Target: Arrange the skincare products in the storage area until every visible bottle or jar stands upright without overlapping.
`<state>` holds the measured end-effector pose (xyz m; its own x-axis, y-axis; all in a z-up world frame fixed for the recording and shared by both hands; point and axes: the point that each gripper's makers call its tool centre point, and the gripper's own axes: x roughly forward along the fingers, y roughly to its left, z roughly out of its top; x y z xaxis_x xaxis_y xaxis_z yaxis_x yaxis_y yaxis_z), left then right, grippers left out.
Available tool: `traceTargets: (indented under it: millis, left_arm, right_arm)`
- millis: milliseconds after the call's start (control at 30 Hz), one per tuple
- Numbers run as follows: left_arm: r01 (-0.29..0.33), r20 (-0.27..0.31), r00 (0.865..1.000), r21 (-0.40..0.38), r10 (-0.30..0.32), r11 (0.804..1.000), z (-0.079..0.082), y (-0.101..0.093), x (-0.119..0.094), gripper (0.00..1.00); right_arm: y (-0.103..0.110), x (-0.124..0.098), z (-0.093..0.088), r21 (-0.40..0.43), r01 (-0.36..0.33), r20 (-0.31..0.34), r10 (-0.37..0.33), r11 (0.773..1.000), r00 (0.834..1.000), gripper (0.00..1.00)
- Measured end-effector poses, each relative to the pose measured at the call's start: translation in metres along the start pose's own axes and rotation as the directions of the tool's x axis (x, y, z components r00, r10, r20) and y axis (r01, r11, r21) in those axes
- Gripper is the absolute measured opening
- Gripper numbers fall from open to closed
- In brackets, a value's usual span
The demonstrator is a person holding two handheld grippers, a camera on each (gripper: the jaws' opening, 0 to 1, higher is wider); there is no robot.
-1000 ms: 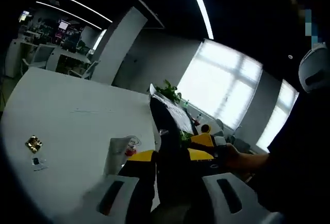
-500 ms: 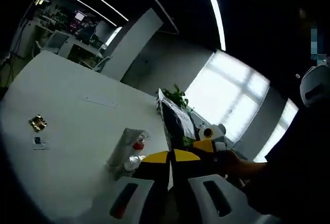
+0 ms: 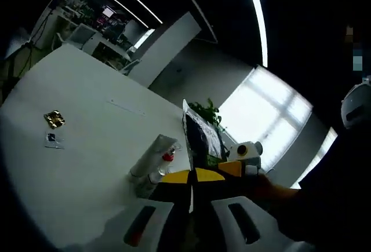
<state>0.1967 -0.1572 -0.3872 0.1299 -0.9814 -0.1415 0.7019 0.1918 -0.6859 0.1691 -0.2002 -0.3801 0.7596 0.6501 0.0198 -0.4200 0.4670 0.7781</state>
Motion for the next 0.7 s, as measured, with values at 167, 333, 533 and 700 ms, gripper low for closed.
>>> traceTargets:
  millis: [167, 333, 533, 700]
  left_arm:
    - [-0.016, 0.007, 1.000, -0.020, 0.016, 1.000, -0.002, 0.011, -0.001, 0.01]
    - [-0.037, 0.024, 0.999, -0.056, 0.038, 0.998, -0.004, 0.025, -0.004, 0.01]
    - [-0.063, 0.048, 0.997, -0.098, 0.068, 0.993, -0.003, 0.042, -0.007, 0.01]
    - [-0.081, 0.076, 0.993, -0.136, 0.092, 0.987, -0.002, 0.053, -0.008, 0.00]
  right_arm:
    - [-0.006, -0.002, -0.006, -0.067, 0.023, -0.010, -0.023, 0.997, 1.000, 0.05]
    - [-0.011, -0.004, -0.012, -0.120, 0.046, -0.027, -0.050, 0.992, 0.998, 0.14]
    - [-0.018, -0.006, -0.017, -0.136, 0.071, -0.047, -0.078, 0.988, 0.996, 0.23]
    - [-0.026, -0.006, -0.018, -0.150, 0.100, -0.053, -0.109, 0.984, 0.993, 0.28]
